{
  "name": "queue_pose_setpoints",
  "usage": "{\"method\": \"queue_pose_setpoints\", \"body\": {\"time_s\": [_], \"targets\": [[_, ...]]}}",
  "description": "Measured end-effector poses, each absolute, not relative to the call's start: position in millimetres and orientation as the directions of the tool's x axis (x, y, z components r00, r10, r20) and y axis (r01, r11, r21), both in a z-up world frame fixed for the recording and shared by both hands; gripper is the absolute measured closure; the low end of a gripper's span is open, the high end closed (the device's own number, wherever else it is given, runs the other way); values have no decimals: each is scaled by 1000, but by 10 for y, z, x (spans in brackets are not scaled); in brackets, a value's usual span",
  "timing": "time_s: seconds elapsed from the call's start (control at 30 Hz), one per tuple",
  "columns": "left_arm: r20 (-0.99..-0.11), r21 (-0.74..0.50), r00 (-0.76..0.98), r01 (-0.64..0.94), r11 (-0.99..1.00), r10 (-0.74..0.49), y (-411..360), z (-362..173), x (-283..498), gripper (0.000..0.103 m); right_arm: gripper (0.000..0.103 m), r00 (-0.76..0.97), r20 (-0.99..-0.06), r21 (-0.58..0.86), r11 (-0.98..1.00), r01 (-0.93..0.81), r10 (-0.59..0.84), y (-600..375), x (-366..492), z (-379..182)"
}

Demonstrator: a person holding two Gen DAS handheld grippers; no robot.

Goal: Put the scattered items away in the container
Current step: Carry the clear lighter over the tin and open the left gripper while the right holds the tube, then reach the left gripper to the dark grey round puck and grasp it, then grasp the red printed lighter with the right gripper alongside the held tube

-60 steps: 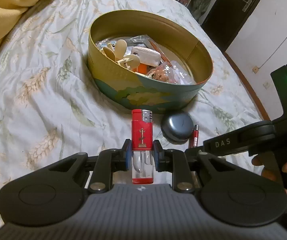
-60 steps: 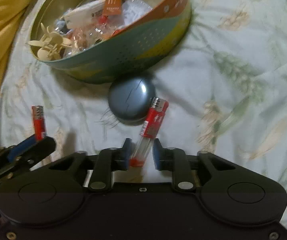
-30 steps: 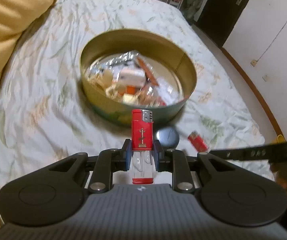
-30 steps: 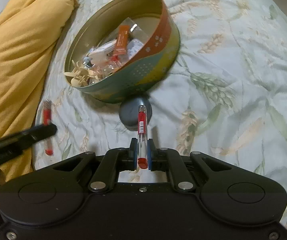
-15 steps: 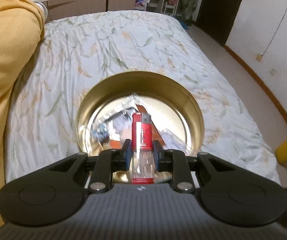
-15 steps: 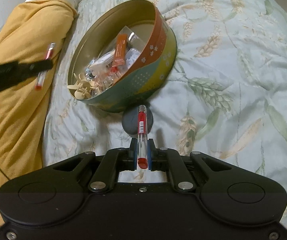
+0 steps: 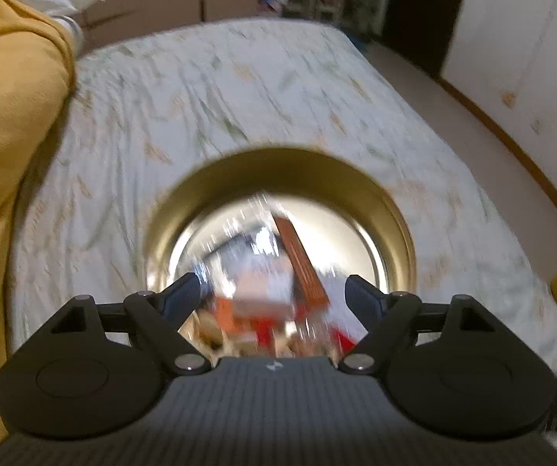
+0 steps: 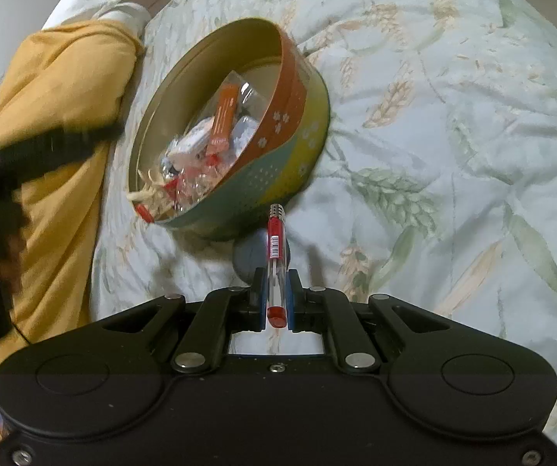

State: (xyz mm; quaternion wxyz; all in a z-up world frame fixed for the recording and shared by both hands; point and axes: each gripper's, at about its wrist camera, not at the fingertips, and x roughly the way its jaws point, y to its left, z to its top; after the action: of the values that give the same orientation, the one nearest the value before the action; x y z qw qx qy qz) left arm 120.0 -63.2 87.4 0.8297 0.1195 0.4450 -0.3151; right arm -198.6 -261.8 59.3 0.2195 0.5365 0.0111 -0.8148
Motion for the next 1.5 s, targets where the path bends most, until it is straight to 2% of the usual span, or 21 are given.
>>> {"method": "queue_pose_setpoints", "body": {"time_s": [0.1,0.37,0.8,0.87,0.93,0.97,1.23,1.5], "targets": [[-838,-117,336,658,744,-430,-581,740,997,9,94,-338,-873,223,-905,362,-350,-2589,-2013,635],[-858,-127,294,674,728,-421,-630,325,486,8,94,-366,-859,236,-911,338,-358,-2479,-2033,746],[-878,-102,307,629,771,-367,-1064,-291,430,9,94,-387,-849,243,-916,318,-359,-2420,-2086,775],[-881,-83,322,615,784,-347,-1109,-378,446,12,94,-389,-851,236,-918,319,-354,-2435,-2091,761],[-892,-71,320,598,799,-318,-1136,-493,459,28,94,-389,-852,233,-920,315,-349,-2443,-2099,743],[-893,-72,320,593,802,-316,-1127,-536,454,40,94,-389,-854,230,-921,316,-346,-2448,-2099,736],[-868,-164,289,601,782,-404,-762,-327,282,40,94,-396,-855,213,-923,320,-334,-2485,-2085,693],[-847,-185,317,577,795,-427,-224,4,37,40,94,-412,-858,175,-930,324,-305,-2565,-2024,660]]}}
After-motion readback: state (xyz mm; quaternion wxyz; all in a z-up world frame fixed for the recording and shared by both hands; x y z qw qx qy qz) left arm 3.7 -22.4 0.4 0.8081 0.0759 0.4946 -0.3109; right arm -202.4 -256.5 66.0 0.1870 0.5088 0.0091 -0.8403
